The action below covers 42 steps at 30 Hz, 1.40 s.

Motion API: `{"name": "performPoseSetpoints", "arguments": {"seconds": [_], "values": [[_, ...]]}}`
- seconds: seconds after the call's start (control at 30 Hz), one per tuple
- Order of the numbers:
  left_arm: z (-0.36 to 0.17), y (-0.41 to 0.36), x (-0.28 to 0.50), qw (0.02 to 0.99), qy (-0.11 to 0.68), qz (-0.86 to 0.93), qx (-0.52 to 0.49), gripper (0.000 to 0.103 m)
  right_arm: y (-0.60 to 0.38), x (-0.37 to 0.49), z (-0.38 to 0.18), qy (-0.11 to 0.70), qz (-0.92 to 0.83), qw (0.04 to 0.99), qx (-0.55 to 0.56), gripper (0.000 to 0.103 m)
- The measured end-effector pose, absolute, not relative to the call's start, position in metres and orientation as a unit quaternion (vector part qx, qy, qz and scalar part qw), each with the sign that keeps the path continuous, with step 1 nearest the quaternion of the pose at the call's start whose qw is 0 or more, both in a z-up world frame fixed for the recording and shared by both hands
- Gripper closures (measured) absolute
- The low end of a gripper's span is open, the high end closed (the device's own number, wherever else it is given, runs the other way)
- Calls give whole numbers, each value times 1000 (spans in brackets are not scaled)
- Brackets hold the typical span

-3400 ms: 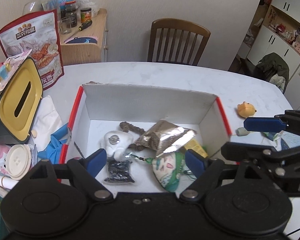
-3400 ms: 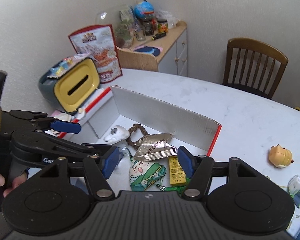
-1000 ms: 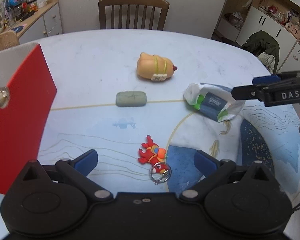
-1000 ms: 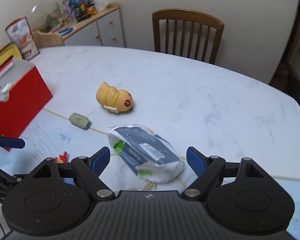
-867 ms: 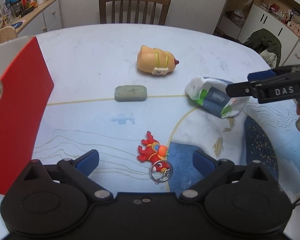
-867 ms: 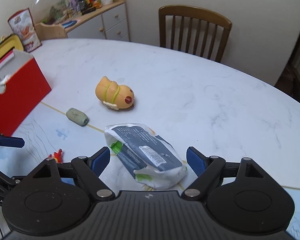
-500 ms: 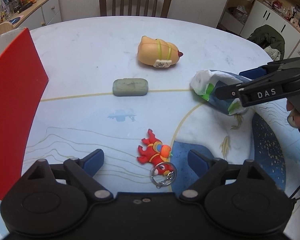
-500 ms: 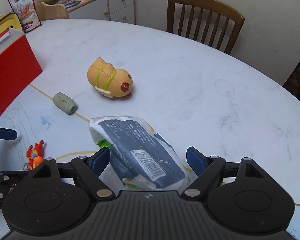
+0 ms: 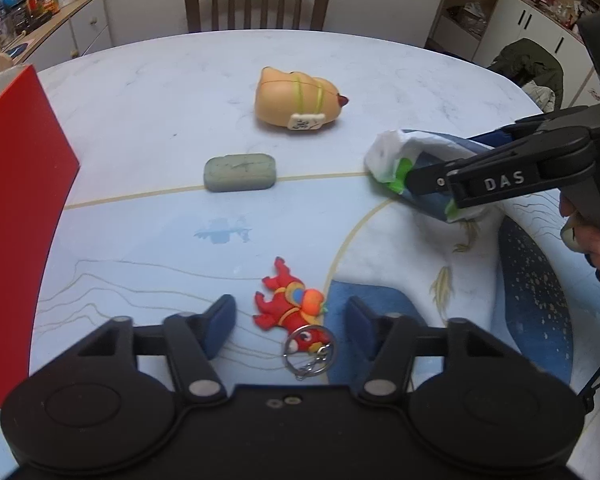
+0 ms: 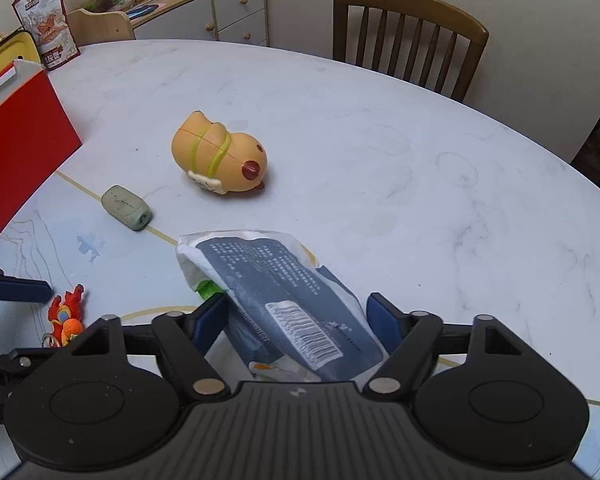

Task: Organize objects
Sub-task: 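Grasp the white-blue bag with the right gripper while the left grasps the red keychain, then carry the white-blue bag and red keychain over the red box with both grippers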

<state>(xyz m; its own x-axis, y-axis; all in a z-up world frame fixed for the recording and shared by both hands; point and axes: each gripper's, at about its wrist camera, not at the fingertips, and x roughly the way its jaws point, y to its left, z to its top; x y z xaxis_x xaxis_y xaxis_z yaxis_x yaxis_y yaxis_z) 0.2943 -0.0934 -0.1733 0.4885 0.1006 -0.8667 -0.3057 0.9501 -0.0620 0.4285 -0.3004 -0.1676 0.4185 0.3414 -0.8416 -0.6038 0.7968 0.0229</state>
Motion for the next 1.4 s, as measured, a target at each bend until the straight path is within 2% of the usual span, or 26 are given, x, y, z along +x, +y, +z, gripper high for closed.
{"name": "performPoseSetpoints", "arguments": {"seconds": [0.17,0.4,0.9,1.4], "values": [[-173,-95,294,857,491,121,-102,64,-300,422,-166,458,290,829,-140,45],[-171,-93,293,855,492,124,-109,66,-302,411,-163,463,290,829,-118,56],[-156,-94,277,854,489,120,-132,67,-310,369,-138,477,271,834,-60,58],[-112,-87,241,863,467,109,-157,67,-302,320,-86,476,258,840,-30,58]]}}
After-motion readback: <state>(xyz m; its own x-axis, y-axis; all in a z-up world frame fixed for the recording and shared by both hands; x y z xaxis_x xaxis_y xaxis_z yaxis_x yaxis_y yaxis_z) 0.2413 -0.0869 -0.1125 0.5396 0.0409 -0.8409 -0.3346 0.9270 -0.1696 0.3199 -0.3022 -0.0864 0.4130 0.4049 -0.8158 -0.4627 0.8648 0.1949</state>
